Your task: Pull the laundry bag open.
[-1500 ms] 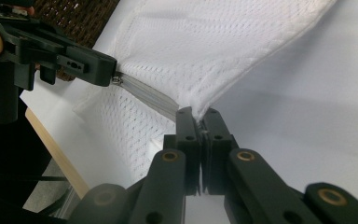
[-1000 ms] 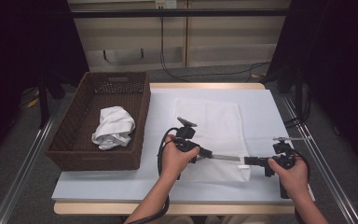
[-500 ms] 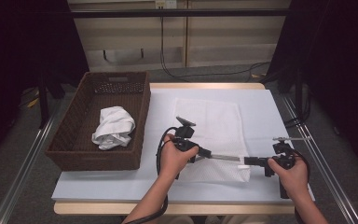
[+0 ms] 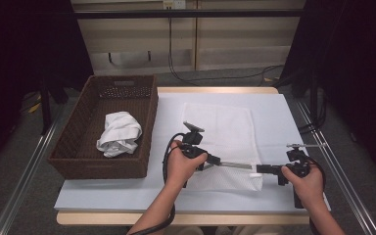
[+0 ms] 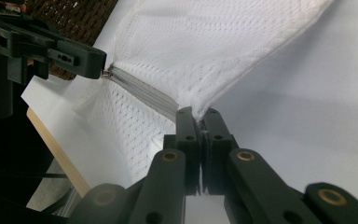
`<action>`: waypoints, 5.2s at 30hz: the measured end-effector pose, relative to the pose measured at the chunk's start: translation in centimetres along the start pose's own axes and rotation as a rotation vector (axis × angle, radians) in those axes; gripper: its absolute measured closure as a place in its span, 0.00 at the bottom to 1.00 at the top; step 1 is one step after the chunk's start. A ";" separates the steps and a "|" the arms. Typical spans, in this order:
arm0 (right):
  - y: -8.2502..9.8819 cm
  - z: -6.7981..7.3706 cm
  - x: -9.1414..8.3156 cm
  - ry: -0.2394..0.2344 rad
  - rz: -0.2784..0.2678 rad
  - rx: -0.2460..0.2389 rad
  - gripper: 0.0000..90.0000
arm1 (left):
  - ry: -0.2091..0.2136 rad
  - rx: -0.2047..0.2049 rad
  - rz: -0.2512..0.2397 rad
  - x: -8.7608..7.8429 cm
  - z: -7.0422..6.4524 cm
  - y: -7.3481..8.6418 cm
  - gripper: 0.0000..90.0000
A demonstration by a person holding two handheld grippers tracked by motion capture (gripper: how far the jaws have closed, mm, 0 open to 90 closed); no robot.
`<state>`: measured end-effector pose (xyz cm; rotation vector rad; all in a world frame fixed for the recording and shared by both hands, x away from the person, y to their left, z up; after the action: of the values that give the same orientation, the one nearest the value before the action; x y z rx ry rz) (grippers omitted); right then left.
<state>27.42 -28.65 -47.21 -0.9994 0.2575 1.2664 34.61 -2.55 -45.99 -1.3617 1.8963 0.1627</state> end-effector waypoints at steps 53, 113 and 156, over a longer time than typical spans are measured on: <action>0.0 0.0 -0.3 0.003 -0.002 0.006 0.98 | -0.016 -0.008 -0.010 -1.5 0.8 0.3 0.96; 0.1 -0.2 -0.3 0.005 -0.001 0.012 0.98 | -0.042 -0.032 -0.022 -3.2 1.9 0.9 0.96; 0.4 -0.1 0.2 0.013 0.009 0.005 0.98 | -0.037 -0.007 -0.055 -4.3 2.7 2.1 0.96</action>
<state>27.20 -28.64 -47.61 -1.0032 0.2751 1.2671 34.74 2.92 -45.70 -1.4048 1.8277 0.1666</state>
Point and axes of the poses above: each handheld gripper's, and its own axes: x roughly forward along the jaws, y roughly out of its underside, z roughly to its left, the point moved 4 cm from there along x, roughly forward along the jaws, and after that the axes turned 7 degrees about z, right-handed, at the moved point
